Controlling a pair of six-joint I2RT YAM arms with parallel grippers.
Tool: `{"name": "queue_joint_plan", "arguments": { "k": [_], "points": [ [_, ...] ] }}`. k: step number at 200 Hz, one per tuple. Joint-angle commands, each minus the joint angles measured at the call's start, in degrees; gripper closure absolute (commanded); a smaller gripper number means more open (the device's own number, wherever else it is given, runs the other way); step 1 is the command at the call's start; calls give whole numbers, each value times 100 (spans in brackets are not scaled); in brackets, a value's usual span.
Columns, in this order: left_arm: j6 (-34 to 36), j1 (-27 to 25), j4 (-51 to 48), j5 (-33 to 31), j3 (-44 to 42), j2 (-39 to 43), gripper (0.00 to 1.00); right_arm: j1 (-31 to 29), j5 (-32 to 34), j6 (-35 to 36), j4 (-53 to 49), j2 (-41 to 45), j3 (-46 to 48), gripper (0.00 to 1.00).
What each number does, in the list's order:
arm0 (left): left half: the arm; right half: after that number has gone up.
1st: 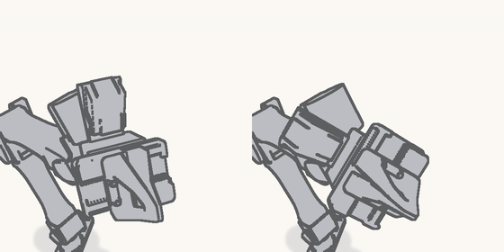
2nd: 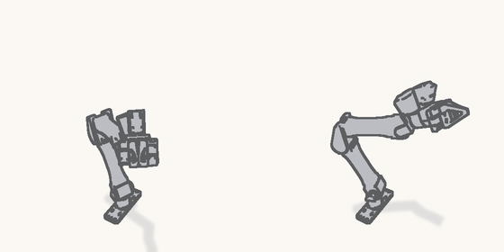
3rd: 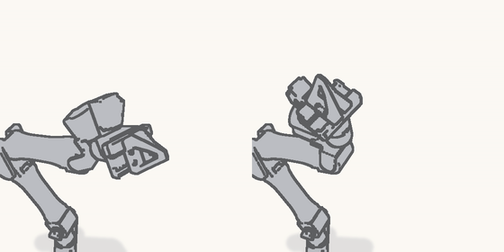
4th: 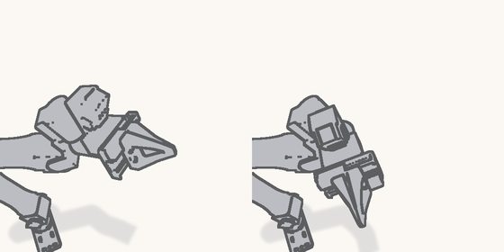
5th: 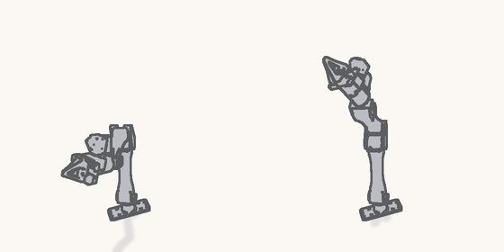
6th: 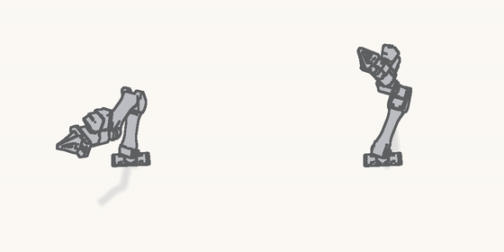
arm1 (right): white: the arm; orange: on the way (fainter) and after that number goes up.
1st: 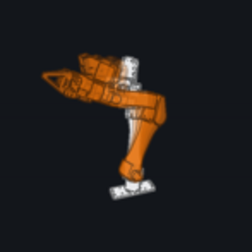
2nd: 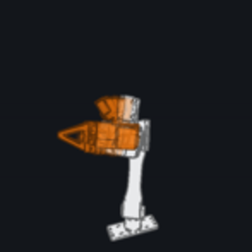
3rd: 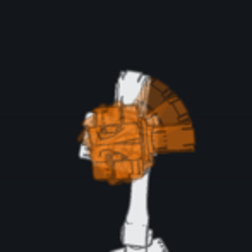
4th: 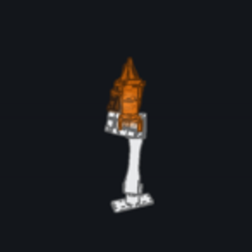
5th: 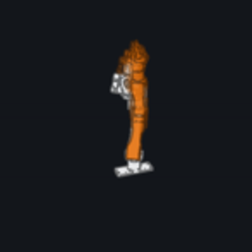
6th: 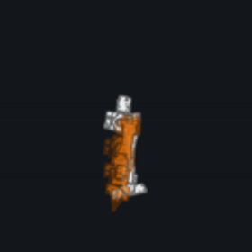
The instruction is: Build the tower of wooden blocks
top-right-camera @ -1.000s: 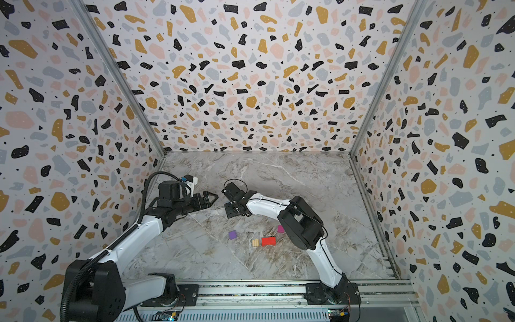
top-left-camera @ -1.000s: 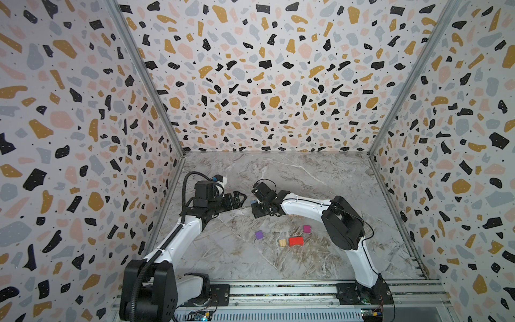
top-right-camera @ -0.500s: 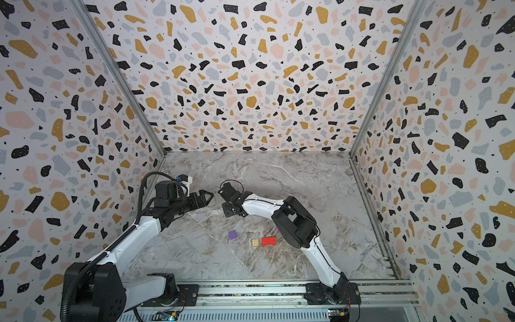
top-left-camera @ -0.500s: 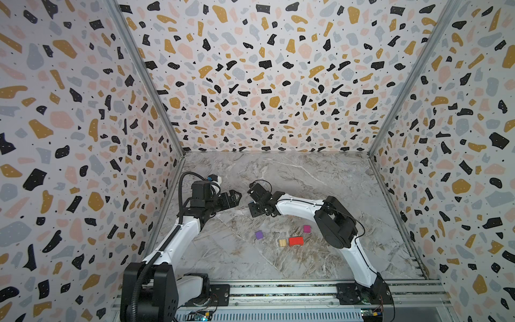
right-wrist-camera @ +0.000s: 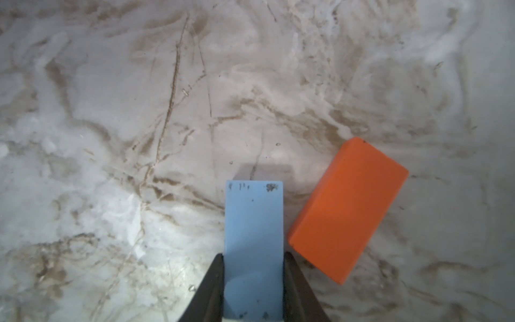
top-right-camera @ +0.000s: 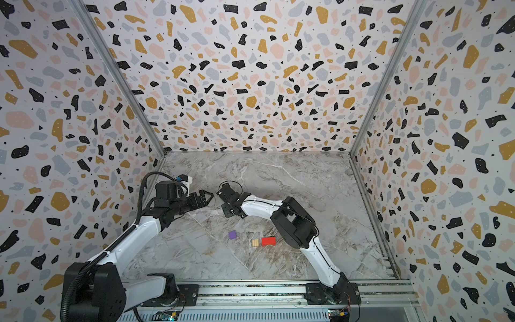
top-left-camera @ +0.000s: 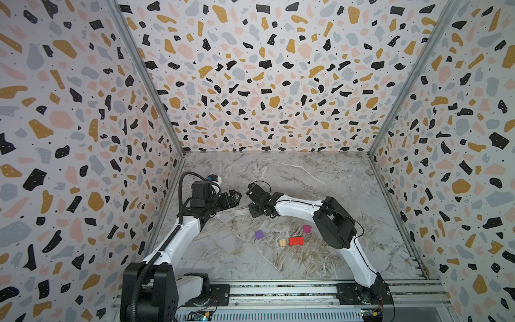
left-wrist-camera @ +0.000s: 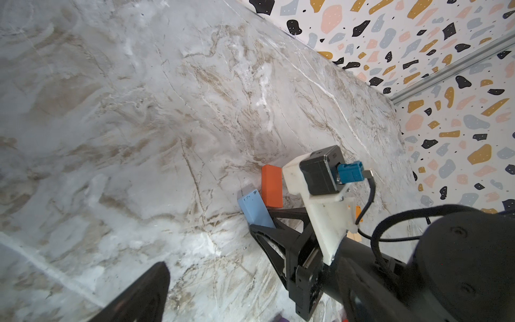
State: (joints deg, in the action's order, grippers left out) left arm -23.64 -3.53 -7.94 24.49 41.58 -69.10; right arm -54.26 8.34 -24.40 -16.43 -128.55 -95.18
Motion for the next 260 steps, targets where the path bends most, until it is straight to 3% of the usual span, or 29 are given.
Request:
{"name": "queue_joint_plan", "arguments": {
  "k": [1, 28, 120, 175, 260],
  "points": [
    [23, 37, 22, -32, -36, 107, 5, -32, 81, 195, -307, 594, 473, 74],
    [34, 37, 19, -59, -36, 98, 5, -45, 54, 296, -365, 1131, 1120, 78],
    [-80, 28, 262, 321, -159, 55, 5, -323, -84, 986, 115, 2877, 3283, 75],
    [-189, -148, 502, 623, -239, -2, 6, -320, -124, 1568, 290, 2983, 3567, 72],
    [-213, -578, 752, 1133, -264, -82, 6, -188, -164, 1782, 480, 2815, 3690, 72]
  ]
}}
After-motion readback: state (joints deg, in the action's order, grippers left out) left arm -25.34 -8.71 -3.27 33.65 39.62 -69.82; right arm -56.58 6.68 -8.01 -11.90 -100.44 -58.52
